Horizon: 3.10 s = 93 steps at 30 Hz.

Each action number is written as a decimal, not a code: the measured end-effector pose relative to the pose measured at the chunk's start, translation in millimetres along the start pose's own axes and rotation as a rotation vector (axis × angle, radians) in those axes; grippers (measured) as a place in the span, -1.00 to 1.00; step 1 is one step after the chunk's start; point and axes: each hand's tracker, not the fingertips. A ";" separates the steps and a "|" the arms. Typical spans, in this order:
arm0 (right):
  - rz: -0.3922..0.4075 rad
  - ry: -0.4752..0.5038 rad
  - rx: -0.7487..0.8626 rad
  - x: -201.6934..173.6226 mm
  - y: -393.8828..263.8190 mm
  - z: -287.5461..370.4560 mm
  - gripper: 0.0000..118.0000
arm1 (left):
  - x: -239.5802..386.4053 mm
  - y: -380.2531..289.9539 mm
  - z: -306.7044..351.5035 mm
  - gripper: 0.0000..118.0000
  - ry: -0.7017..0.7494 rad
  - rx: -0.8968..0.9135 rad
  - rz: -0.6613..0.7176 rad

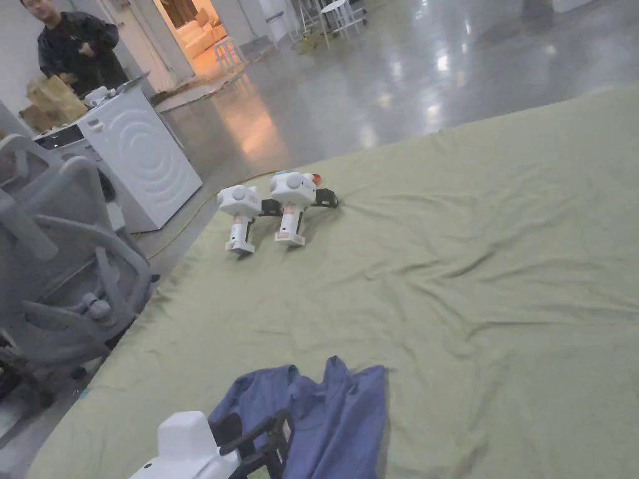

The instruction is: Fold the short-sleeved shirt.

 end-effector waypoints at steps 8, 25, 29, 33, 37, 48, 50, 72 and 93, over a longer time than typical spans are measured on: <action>0.055 0.000 -0.137 -12.5 -17.0 -17.9 -1.00 | -45.9 -31.8 -114.2 0.74 0.045 -0.217 0.018; 0.042 0.064 -0.262 -9.9 -41.1 -25.8 -1.00 | -64.2 -57.5 -170.4 -0.98 0.114 -0.369 0.018; 0.073 0.035 -0.236 -3.3 -48.0 -14.6 -1.00 | -66.5 -49.6 -169.4 -1.00 0.120 -0.390 0.068; 0.035 0.037 -0.202 12.4 -59.7 -2.7 -1.00 | -73.8 -17.3 -142.0 -1.00 0.130 -0.266 0.230; 0.030 0.040 -0.188 28.7 -64.9 9.8 -1.00 | -80.1 35.2 -107.5 -1.00 0.100 -0.128 0.266; -0.089 -0.062 -0.151 49.6 -61.6 40.8 -1.00 | 54.8 211.3 -101.0 -1.00 -0.101 0.142 -0.019; -0.107 -0.093 -0.152 55.4 -63.3 49.7 -1.00 | 102.3 219.0 -121.8 -1.00 -0.178 0.142 -0.050; -0.179 -0.336 -0.235 96.9 -101.7 125.5 -1.00 | 497.8 -123.8 -145.6 -0.85 -1.036 -0.483 -0.130; -0.008 -0.052 0.094 30.3 25.5 41.3 -1.00 | 168.8 59.3 71.3 0.24 -0.311 0.439 -0.052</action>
